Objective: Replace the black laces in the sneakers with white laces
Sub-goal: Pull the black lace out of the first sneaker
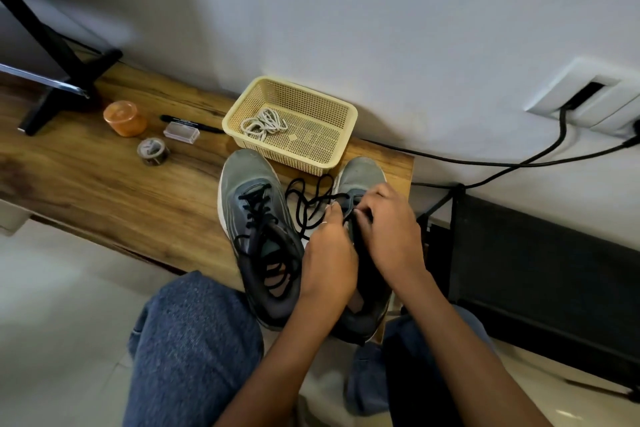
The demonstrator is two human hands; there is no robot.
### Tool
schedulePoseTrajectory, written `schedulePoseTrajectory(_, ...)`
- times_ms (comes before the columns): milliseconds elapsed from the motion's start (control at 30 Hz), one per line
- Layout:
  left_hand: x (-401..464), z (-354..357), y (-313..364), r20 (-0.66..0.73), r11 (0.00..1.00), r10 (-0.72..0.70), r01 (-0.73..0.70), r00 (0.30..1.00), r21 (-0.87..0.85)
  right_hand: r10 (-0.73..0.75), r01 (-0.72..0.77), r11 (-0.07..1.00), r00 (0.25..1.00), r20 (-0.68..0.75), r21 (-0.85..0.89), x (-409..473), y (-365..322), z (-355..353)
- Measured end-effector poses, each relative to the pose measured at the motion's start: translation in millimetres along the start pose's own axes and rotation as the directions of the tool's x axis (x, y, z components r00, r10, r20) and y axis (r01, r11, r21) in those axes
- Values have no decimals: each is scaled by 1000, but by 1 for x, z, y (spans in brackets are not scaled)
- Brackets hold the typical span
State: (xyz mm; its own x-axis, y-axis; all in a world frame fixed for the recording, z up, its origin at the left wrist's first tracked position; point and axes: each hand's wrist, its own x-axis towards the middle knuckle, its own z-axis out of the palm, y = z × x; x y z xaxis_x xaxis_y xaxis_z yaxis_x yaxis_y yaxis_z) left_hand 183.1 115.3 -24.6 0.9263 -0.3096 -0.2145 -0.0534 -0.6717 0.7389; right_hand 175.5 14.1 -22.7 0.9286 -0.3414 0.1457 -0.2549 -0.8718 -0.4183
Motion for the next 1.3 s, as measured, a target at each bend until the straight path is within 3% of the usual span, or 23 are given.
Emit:
schedulePoseTrajectory(133,0,-2,4,-7,999,-10,10,1000,-40,161,-121,966,973,-165,229,-5,2,2)
schedulePoseTrajectory(233,0,-2,6,-10,999,-13,13,1000,-52,365,-235,876,894,-260,420,-7,6,1)
schedulePoseTrajectory(300,1,-2,4,-16,998,-18,17,1000,-60,584,-341,691,783,-214,637,-5,12,0)
schedulePoseTrajectory(367,1,-1,3,-14,997,-19,18,1000,-69,785,-394,360,618,-46,846,-3,16,0)
schedulePoseTrajectory(433,2,0,3,-12,997,-19,18,1000,-80,878,-361,86,468,101,929,-2,17,-1)
schedulePoseTrajectory(467,2,0,3,-11,996,-20,19,1000,-85,891,-351,37,436,128,936,-2,17,-1)
schedulePoseTrajectory(500,2,0,3,-9,996,-23,22,1000,-87,891,-389,84,442,106,917,-3,17,-2)
schedulePoseTrajectory(533,2,0,4,-8,996,-25,25,1000,-90,871,-451,213,489,41,867,-5,16,-3)
schedulePoseTrajectory(600,1,-1,4,-3,995,-33,32,999,-98,741,-480,521,665,-94,706,-8,13,-9)
schedulePoseTrajectory(700,2,-1,4,3,995,-38,38,999,-97,395,-288,853,902,-176,435,-8,7,-17)
schedulePoseTrajectory(767,2,-1,4,5,994,-39,39,999,-106,161,-149,980,983,-85,135,-6,4,-18)
schedulePoseTrajectory(833,1,-1,5,9,992,-49,50,999,-120,72,-60,988,994,79,-142,-5,1,-15)
schedulePoseTrajectory(933,0,-1,6,12,989,-41,42,999,-143,44,-16,966,993,106,-257,-5,-4,-10)
schedulePoseTrajectory(1133,1,-2,5,4,986,-55,55,998,-155,-26,20,986,999,-36,-167,-2,-1,-3)
schedulePoseTrajectory(1300,2,-2,6,-19,985,-46,42,999,-166,169,-157,985,956,-239,65,-3,13,-7)
